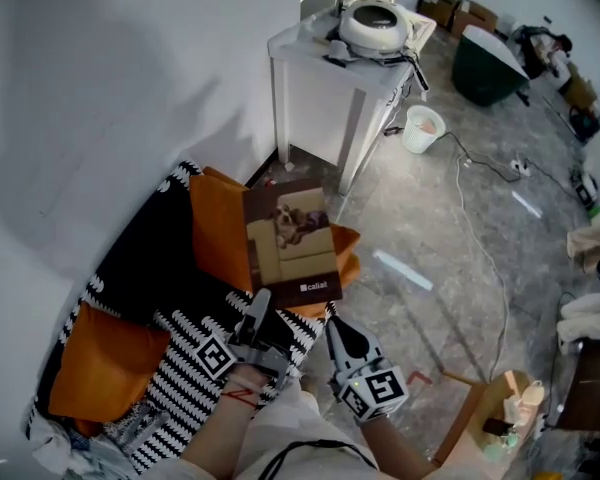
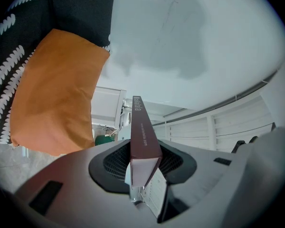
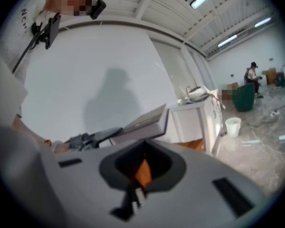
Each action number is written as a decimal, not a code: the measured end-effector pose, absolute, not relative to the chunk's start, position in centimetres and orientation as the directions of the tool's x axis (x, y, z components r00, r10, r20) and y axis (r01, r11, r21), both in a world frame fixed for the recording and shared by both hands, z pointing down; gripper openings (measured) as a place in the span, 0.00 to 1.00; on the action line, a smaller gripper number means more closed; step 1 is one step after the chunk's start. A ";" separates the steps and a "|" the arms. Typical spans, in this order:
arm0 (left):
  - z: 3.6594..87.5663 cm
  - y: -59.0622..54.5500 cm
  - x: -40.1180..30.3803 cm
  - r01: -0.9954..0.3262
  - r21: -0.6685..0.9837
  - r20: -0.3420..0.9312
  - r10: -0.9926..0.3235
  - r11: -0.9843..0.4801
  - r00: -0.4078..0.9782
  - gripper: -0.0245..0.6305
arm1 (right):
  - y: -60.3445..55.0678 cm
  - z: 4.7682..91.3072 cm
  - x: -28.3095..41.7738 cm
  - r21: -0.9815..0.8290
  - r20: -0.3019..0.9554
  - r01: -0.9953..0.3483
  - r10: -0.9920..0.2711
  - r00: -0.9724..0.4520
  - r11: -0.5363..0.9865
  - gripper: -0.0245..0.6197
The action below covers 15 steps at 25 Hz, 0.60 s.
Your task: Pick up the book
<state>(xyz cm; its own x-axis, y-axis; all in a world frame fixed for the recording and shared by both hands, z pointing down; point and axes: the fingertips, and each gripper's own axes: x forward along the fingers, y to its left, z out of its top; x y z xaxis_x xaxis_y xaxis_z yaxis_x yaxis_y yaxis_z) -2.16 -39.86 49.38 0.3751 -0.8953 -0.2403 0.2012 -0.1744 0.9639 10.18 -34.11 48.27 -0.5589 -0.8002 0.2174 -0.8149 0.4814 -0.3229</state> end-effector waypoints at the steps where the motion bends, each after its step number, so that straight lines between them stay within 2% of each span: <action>1: 49.2 -39.8 -2.2 0.203 0.963 -0.242 -0.895 -0.176 0.375 0.29 | -34.1 48.1 10.2 -0.321 0.216 -0.815 -0.801 -0.558 0.482 0.06; 15: 47.3 -38.9 -2.5 0.209 0.962 -0.244 -0.902 -0.178 0.357 0.29 | -33.3 46.5 10.4 -0.310 0.195 -0.810 -0.800 -0.567 0.499 0.06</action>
